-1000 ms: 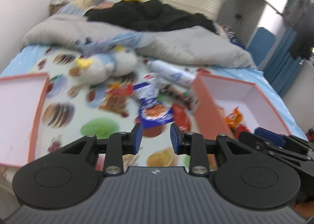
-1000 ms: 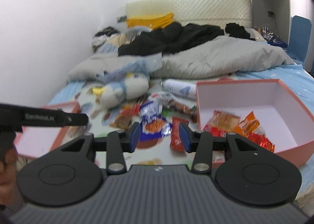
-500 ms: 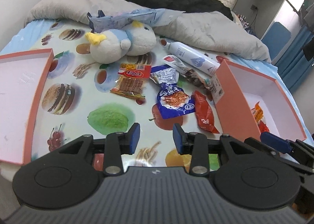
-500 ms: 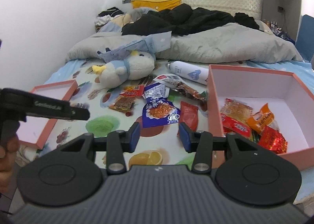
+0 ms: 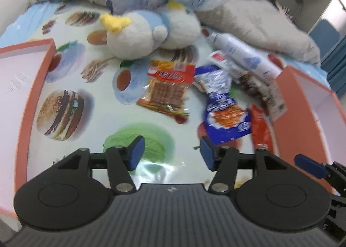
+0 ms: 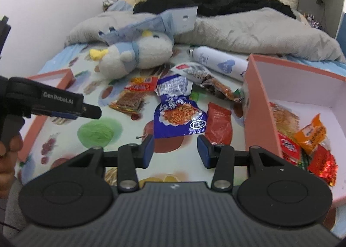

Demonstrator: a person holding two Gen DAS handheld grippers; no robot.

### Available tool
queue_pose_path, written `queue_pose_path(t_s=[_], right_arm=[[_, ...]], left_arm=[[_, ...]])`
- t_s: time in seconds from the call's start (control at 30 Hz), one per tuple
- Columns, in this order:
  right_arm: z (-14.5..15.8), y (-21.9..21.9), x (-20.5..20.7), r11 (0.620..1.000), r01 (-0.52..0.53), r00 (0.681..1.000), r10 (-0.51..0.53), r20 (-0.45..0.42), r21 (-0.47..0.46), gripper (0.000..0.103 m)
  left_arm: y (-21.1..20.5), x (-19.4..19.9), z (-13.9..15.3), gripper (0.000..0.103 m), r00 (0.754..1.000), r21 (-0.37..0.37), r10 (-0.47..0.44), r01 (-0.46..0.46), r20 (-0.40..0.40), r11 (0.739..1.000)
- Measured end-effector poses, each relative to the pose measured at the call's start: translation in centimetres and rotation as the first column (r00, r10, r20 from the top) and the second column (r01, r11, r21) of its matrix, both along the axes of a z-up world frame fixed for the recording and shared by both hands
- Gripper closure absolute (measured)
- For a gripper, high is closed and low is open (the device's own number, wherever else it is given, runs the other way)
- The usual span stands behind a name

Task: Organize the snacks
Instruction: 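Close the left tool on the red-labelled meat pack while the right tool grasps the red sauce packet, then lift the meat pack and red sauce packet toward the pink box with both tools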

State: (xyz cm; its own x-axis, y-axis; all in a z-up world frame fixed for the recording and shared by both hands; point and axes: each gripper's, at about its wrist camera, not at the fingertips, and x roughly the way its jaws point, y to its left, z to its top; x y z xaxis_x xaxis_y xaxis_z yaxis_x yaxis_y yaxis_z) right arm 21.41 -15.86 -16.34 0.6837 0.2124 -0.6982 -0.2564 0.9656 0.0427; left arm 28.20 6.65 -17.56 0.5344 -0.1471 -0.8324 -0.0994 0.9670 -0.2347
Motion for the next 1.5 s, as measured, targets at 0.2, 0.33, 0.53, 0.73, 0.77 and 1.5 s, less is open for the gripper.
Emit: queue_pose_path(t_s=[0.2, 0.33, 0.53, 0.73, 0.77, 1.5], right_arm=[[-3.0, 1.2, 4.0, 0.994, 0.056, 0.998, -0.059, -0.028, -0.092, 0.043], [-4.8, 1.4, 6.3, 0.986, 0.101, 0.993, -0.107, -0.042, -0.133, 0.037], [-7.0, 1.8, 8.3, 0.958, 0.195, 0.978, -0.207, -0.038, -0.211, 0.037], [-7.9, 1.2, 9.4, 0.925, 0.306, 0.947, -0.319, -0.027, -0.224, 0.037], [-8.1, 1.0, 9.5, 0.923, 0.317, 0.942, -0.333, -0.036, -0.220, 0.038], [-8.1, -1.1, 7.9, 0.968, 0.248, 0.947, -0.250, -0.202, -0.036, 0.060]], left_arm=[[0.7, 4.5, -3.2, 0.029, 0.999, 0.015, -0.017, 0.017, -0.047, 1.000], [0.5, 7.6, -4.5, 0.018, 0.999, 0.036, -0.032, 0.033, -0.040, 0.999], [-0.9, 11.2, -6.3, 0.011, 0.994, 0.081, -0.101, 0.105, -0.044, 0.991], [-2.4, 13.0, -7.8, 0.006, 0.985, 0.182, -0.160, 0.169, -0.062, 0.969], [-2.5, 13.3, -8.1, 0.006, 0.985, 0.188, -0.160, 0.170, -0.071, 0.967], [-2.3, 10.3, -7.3, 0.037, 0.985, 0.219, -0.125, 0.150, -0.122, 0.964]])
